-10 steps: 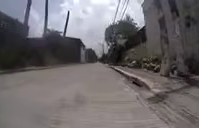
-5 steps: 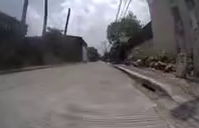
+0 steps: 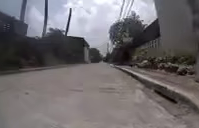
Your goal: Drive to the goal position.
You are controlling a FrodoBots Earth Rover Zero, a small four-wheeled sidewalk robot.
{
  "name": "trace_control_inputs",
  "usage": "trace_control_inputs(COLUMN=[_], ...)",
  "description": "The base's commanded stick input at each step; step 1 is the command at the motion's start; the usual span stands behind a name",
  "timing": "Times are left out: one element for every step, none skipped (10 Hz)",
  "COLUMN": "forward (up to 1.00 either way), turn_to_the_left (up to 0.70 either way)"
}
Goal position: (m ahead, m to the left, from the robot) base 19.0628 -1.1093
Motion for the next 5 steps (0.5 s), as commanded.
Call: trace_control_inputs(forward=[1.0,1.0,1.0,1.0,1.0], turn_to_the_left=[0.0,0.0,0.0,0.0,0.0])
